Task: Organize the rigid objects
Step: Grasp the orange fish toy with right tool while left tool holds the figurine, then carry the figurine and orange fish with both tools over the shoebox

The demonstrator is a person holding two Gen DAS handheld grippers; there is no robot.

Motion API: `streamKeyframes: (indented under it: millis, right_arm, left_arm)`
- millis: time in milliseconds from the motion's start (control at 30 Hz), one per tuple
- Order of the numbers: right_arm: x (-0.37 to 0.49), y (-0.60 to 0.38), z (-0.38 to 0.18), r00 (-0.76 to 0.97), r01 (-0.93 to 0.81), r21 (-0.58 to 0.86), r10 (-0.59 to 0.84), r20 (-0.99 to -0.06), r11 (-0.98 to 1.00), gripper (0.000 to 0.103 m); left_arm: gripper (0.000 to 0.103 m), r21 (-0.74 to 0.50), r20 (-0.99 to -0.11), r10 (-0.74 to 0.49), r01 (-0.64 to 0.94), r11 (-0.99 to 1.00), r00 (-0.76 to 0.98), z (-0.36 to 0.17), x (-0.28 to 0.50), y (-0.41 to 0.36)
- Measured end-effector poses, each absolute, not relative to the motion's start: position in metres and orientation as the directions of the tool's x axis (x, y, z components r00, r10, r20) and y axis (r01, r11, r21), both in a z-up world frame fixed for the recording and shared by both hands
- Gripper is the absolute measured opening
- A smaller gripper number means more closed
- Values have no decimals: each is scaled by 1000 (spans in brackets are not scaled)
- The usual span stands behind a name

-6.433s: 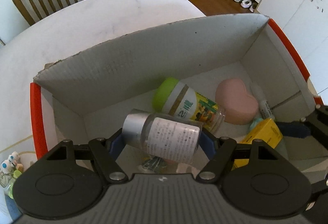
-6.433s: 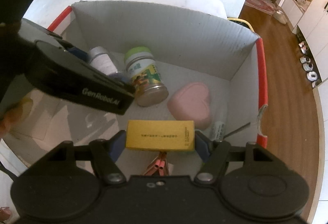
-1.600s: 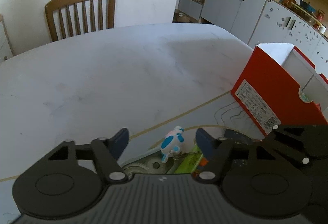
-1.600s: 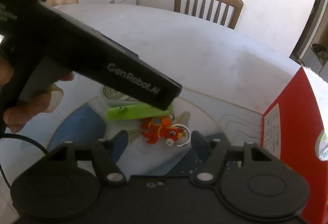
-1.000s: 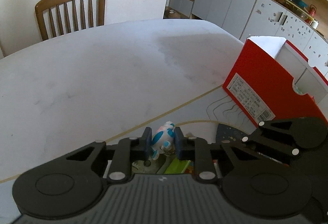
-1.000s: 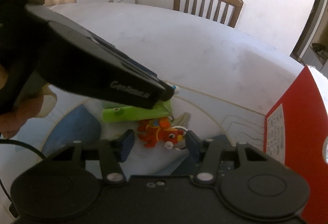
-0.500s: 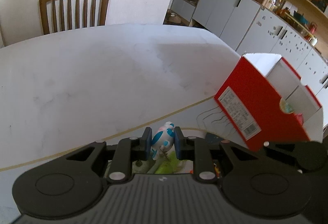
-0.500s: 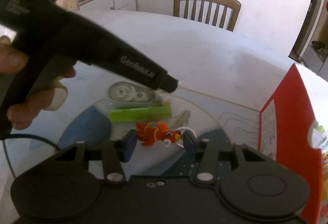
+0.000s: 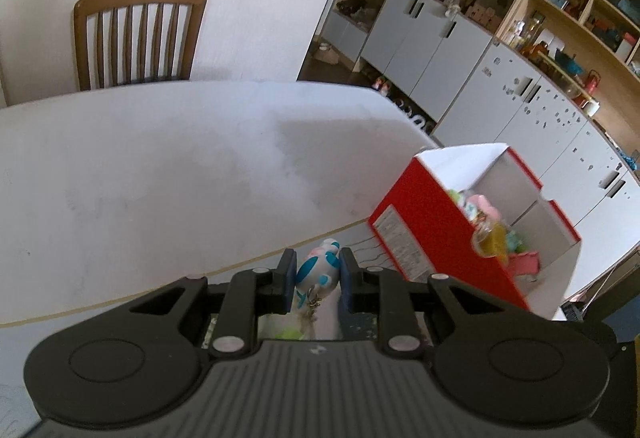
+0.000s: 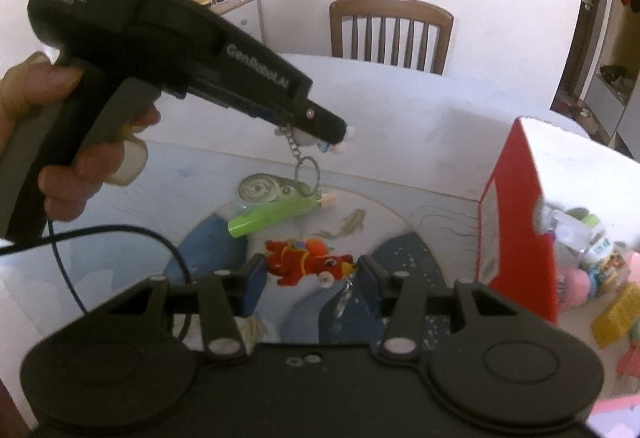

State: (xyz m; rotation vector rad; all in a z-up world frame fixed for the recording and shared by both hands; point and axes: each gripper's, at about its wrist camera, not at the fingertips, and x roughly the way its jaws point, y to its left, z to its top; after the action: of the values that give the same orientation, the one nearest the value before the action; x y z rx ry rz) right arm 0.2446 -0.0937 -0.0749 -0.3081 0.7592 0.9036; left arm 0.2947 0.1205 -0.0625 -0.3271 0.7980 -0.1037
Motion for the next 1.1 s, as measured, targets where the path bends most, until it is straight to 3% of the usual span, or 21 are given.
streamKeyframes:
  millis: [467, 1100]
  right_arm:
    - [231, -143, -21, 439, -795, 39, 619, -651, 605, 48]
    - [281, -247, 15, 503, -757, -2, 581, -640, 653, 48]
  left_arm:
    - [22, -262, -660, -185, 8, 965, 728, -7, 271, 72]
    - [22, -192, -683, -185, 70, 979, 707, 10, 296, -52]
